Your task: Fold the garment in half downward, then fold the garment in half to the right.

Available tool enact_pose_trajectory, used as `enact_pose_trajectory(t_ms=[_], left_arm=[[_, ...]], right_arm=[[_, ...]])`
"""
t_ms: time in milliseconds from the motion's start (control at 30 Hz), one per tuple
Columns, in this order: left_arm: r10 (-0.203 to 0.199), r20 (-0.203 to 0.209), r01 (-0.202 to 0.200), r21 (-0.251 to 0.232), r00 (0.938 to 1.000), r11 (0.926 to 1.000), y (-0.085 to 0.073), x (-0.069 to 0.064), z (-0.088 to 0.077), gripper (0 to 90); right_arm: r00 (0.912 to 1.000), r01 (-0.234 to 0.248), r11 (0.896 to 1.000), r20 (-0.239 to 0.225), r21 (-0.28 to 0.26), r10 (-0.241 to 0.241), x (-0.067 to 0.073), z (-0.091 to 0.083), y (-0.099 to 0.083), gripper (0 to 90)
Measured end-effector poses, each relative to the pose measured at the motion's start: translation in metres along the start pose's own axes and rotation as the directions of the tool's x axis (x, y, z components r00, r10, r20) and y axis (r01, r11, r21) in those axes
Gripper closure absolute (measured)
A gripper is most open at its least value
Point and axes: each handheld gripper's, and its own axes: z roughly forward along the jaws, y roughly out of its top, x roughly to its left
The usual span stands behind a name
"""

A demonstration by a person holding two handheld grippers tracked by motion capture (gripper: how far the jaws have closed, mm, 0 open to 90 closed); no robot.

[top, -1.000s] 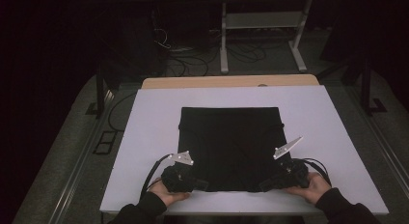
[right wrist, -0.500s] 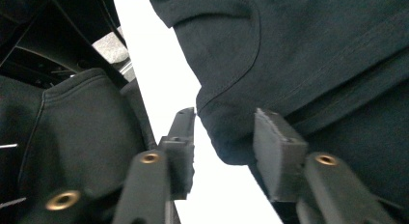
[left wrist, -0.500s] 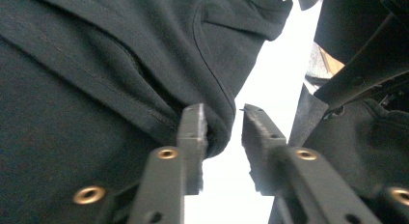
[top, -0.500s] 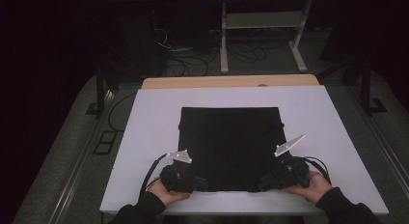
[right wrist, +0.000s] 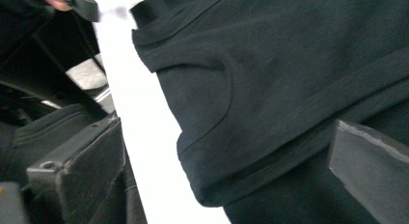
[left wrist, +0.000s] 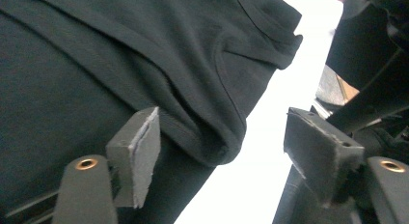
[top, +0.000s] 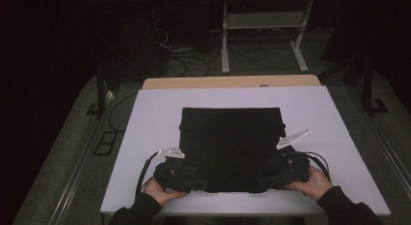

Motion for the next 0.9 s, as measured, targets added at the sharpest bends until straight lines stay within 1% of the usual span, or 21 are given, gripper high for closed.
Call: enact_pose_trajectory(t_ms=[33,67,100,200,267,400,500,633,700,767,900], left_arm=[[-0.005,-0.005,0.005,-0.006,1.0000,1.0000,0.000,0.001,-0.002,23.4],[-0.011,-0.010,0.011,-0.012,0.9999,0.9999,0.000,0.002,-0.005,22.5],[-0.018,-0.012,0.017,-0.017,0.9998,0.9997,-0.001,0.004,-0.007,21.9],[-0.042,-0.014,0.042,-0.028,0.9990,0.9987,-0.002,0.008,-0.011,17.9],[-0.053,-0.020,0.053,-0.033,0.9984,0.9981,-0.003,0.010,-0.013,16.3],[-0.070,-0.030,0.069,-0.046,0.9971,0.9966,-0.003,0.012,-0.017,14.3],[-0.086,-0.039,0.084,-0.046,0.9955,0.9954,-0.005,0.015,-0.019,12.6],[-0.116,-0.048,0.113,-0.050,0.9921,0.9923,-0.007,0.018,-0.021,8.7],[-0.124,-0.053,0.121,-0.053,0.9908,0.9912,-0.007,0.020,-0.023,6.4],[-0.132,-0.055,0.129,-0.054,0.9898,0.9902,-0.008,0.021,-0.025,3.9],[-0.156,-0.064,0.153,-0.051,0.9857,0.9869,-0.010,0.024,-0.027,0.0]], right_arm=[[0.9999,0.003,1.000,0.011,-0.004,-0.003,0.000,0.000,0.001,0.0],[0.9999,0.003,1.000,0.017,-0.012,-0.003,0.001,-0.001,0.003,0.0],[0.9997,0.013,1.000,0.022,-0.020,-0.013,0.001,-0.002,0.005,0.0],[0.9992,0.029,0.999,0.028,-0.036,-0.028,0.001,-0.003,0.012,0.0],[0.9986,0.038,0.999,0.039,-0.032,-0.037,0.001,-0.003,0.016,0.0],[0.9976,0.054,0.998,0.046,-0.027,-0.053,-0.001,-0.003,0.022,0.0],[0.9969,0.060,0.998,0.053,-0.028,-0.058,-0.002,-0.003,0.028,0.0],[0.9961,0.068,0.997,0.059,-0.035,-0.066,-0.005,-0.004,0.037,0.0],[0.9951,0.078,0.996,0.064,-0.037,-0.075,-0.006,-0.003,0.041,0.0],[0.9944,0.083,0.996,0.067,-0.032,-0.081,-0.008,-0.002,0.047,0.0],[0.9926,0.096,0.995,0.076,-0.018,-0.094,-0.010,0.001,0.056,0.0]])
